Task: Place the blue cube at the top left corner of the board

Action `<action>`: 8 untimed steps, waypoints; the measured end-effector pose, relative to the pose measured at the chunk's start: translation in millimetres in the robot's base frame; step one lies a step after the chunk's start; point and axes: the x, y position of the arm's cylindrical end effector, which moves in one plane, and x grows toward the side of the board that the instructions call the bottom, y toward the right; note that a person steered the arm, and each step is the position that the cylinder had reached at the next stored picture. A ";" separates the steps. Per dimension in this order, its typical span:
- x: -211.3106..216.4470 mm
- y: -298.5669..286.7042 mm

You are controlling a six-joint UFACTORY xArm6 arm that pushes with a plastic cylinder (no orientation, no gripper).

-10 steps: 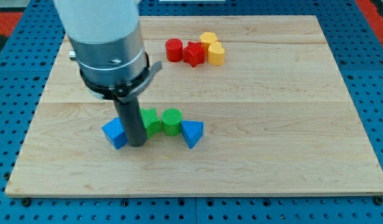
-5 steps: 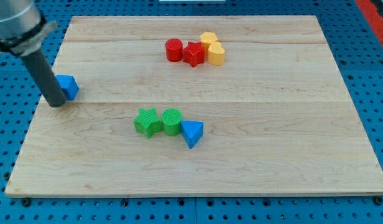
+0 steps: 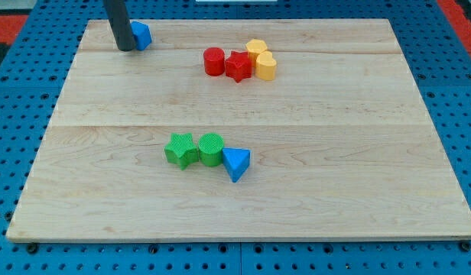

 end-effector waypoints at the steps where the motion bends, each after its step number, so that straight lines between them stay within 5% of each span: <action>1: 11.1 32.5; 2: -30.1 42.1; 6: -34.1 12.3; 8: -14.5 97.3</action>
